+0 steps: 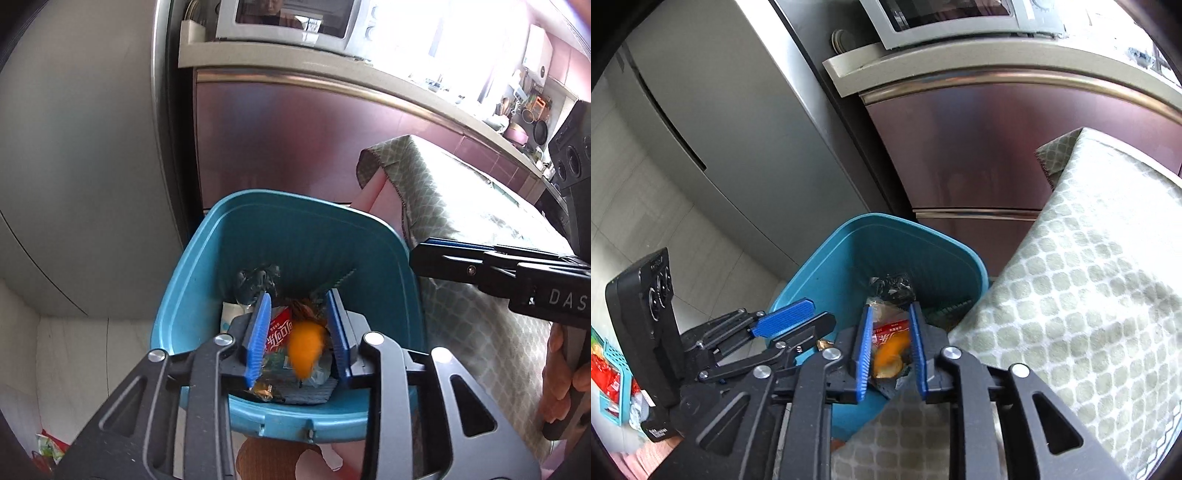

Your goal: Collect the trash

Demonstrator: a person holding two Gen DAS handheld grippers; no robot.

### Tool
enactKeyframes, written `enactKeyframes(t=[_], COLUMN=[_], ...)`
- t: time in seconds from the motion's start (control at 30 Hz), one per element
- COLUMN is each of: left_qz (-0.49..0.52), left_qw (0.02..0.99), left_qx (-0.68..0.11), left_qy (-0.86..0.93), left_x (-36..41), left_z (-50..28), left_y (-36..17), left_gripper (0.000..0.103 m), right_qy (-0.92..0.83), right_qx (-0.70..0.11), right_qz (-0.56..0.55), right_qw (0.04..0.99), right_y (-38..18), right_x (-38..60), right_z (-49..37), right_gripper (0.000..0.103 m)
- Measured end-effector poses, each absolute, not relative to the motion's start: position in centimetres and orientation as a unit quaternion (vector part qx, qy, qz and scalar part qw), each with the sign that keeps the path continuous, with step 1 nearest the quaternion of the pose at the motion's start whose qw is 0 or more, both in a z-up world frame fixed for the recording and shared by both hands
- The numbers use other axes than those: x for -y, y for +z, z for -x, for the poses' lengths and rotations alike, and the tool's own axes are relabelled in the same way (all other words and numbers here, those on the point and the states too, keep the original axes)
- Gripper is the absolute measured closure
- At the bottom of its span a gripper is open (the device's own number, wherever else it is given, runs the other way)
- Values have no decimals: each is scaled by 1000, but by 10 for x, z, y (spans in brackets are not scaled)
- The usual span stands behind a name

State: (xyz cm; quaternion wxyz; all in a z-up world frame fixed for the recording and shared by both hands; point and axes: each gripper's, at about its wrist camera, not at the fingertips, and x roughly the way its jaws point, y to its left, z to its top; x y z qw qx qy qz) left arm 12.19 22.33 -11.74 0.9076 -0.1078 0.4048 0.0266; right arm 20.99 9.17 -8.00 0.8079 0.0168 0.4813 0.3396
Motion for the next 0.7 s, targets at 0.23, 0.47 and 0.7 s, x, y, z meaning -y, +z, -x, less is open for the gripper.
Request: enactKeyframes(t=[0.23,0.47,0.7], left_qz=[92,62,38], left_qw=[931,958,973], left_qx=[-351,-279,-228], left_qy=[34,29,13], left_x=[-215,-189,-150], left_z=[-87,-42,-2], left_y=[-86,-45,-18], left_gripper=[39,5,5], right_qy=[333,278,196], right_qx=[-427,-344,-257], right_qz=[-3,10,23], right_qw=[841,897,946], right_y=[-60,-36,-19], right_x=[-67,-25,22], right_z=[-179,-128,-69], right_gripper=[69,34,7])
